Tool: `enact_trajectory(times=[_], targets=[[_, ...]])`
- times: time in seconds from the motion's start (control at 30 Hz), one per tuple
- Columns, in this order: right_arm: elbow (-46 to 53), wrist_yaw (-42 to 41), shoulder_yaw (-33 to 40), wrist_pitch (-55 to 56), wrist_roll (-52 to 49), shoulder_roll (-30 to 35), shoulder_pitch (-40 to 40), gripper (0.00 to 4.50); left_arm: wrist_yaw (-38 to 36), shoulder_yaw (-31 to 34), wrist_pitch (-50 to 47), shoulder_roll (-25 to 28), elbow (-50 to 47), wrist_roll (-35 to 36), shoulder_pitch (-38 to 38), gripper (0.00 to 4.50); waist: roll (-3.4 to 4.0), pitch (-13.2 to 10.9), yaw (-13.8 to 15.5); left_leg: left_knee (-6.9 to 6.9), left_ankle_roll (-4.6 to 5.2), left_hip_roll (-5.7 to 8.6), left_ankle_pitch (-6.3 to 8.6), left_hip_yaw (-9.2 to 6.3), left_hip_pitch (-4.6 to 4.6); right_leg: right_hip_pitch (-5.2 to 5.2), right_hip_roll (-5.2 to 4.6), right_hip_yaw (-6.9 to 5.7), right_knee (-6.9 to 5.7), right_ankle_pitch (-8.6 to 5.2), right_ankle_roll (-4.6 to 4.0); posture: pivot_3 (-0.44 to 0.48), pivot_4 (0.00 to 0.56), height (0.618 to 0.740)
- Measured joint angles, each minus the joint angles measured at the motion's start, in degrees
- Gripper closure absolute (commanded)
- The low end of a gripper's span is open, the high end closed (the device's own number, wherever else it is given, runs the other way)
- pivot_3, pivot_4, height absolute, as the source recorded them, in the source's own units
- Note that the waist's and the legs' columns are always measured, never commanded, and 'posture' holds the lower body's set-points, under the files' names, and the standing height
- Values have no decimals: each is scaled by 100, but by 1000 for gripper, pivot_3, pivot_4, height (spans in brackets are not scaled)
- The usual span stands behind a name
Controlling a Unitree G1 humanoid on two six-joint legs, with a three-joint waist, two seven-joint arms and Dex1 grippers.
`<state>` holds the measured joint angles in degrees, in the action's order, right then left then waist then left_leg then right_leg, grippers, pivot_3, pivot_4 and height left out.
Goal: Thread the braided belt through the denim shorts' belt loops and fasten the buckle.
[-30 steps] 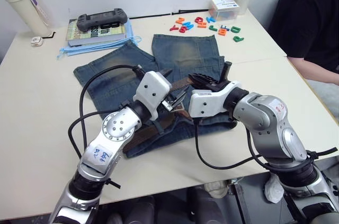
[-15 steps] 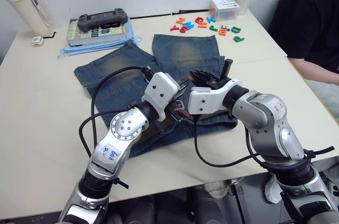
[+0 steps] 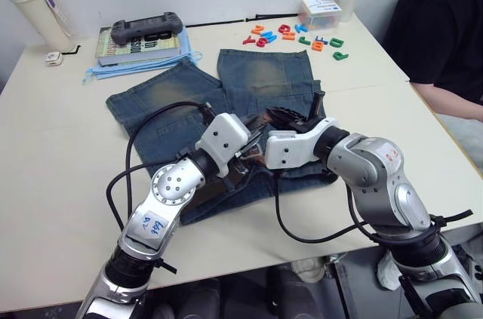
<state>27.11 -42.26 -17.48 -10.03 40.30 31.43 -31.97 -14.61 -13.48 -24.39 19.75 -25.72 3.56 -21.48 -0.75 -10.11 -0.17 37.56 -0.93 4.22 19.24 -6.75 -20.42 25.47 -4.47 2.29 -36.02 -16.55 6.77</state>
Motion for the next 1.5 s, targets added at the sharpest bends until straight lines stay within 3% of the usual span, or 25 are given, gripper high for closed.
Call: enact_trajectory(times=[0.03, 0.43, 0.53, 0.7, 1.07, 1.13, 1.17, 1.37, 1.5], targets=[[0, 0, 2, -1, -2, -2, 0, 4500, -2, 26, -30, -5, -1, -14, 24, 1393, 0, 0, 6, 0, 0, 1, 0, 0, 0, 0, 0, -1, 0, 0, 0, 0, 150, 738], [1, -6, 2, -7, -8, -40, 0, 4500, 92, 152, -423, -249, -18, -208, 115, 1393, 0, 0, 6, 6, 2, 3, 1, 0, -1, -1, 0, 0, -3, 1, 1, 0, 150, 738], [2, -14, 2, -14, -6, -40, 2, 4500, 123, 190, -516, -298, -19, -216, 135, 2258, 0, 0, 8, 6, 2, 3, 1, 0, -1, -1, -1, 0, -3, 1, 1, 0, 150, 738], [50, -15, 20, -24, 1, -40, 33, 4500, 125, 236, -575, -347, -45, -213, 176, 4385, 0, 0, 9, 7, 2, 3, 1, 0, -1, -1, -1, 0, -4, 1, 1, 0, 150, 738], [68, -5, 59, -242, -22, -230, 38, 4500, 25, 466, -628, -681, -71, 70, 222, 4452, 0, 0, 9, 10, 2, 3, 1, 0, -1, -1, -1, 0, -6, 1, 1, 0, 150, 738], [69, 10, 112, -396, -88, -407, 42, 3502, 17, 675, -803, -936, -69, 346, 225, 4500, -1, 0, 11, 14, 2, 3, 1, 0, -1, -1, -1, 0, -8, 1, 1, 0, 150, 738], [76, 18, 166, -496, -137, -520, 45, 3254, 4, 798, -885, -1046, -68, 510, 224, 4500, -1, 0, 11, 17, 2, 3, 1, -1, -2, -1, -1, 0, -9, 1, 1, 0, 150, 738], [272, 1, 497, -1279, -408, -906, 82, 257, -284, 1155, -1232, -1096, -30, 1223, 258, 4500, -1, 1, 8, 19, 2, 3, 1, -2, -2, -1, -2, 0, -13, 1, 1, 0, 150, 738], [567, -321, 990, -2554, -874, -1167, 225, 86, -314, 1328, -1589, -1260, -22, 1670, 426, 4500, 0, 1, 11, 25, 5, 4, 3, -3, -3, -1, -3, 0, -15, 1, 1, 0, 150, 738]])
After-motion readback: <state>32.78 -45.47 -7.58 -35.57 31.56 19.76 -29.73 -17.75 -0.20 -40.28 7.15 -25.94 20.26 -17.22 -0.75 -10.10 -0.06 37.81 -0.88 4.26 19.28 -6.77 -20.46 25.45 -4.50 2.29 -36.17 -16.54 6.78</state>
